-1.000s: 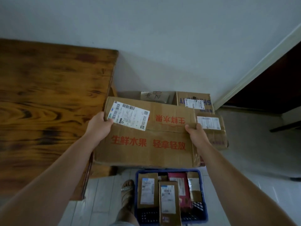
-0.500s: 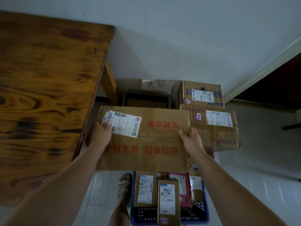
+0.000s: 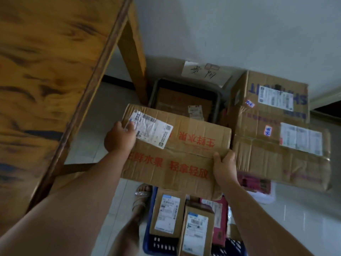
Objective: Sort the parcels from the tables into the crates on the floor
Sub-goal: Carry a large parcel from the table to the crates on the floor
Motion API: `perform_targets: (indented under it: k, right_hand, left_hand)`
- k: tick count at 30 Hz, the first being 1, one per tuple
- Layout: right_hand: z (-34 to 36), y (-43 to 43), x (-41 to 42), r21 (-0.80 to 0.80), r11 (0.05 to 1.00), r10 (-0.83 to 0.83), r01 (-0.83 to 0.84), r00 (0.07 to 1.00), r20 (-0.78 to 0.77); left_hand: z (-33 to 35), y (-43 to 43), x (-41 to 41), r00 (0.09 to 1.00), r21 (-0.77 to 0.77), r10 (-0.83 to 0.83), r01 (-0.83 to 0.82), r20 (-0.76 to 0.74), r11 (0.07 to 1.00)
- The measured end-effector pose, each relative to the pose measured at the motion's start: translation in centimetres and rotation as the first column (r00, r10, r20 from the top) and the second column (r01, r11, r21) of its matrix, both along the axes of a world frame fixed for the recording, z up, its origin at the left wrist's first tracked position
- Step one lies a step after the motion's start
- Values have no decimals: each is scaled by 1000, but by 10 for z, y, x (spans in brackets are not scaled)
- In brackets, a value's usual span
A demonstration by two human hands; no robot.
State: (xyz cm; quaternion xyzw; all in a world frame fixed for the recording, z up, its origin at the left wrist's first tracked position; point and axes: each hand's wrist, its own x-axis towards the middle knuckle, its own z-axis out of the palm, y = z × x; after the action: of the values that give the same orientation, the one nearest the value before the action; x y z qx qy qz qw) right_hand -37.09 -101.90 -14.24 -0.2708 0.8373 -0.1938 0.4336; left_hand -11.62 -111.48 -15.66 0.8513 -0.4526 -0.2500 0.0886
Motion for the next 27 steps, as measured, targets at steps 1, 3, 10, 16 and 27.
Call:
perform_targets:
  k: [1,3,10,16,27]
  right_hand:
    - [-6,1,0,6,1000,8,-8,1000,-9]
    - [-18,3,1,26,1000,18,-17,999,-41]
    - [-56,-12,8,17,1000,10,-7,992,-124]
    - [-78,-9,3,26,999,-30,32,996,-82]
    - [-140,-18,0,66,998,8,1,992,-124]
  left_hand:
    - [-9,1,1,1000,-1,6,-6,-11,1000]
    - [-25,2,3,999,-13,11,-12,-35,1000]
    - [-65,-16,8,999,-41,-3,2,-36,999]
    - [-86,-16,6,999,-30,-42,41,-17,999]
    - [-135,-17,-5,995,60,-87,89,-38,994]
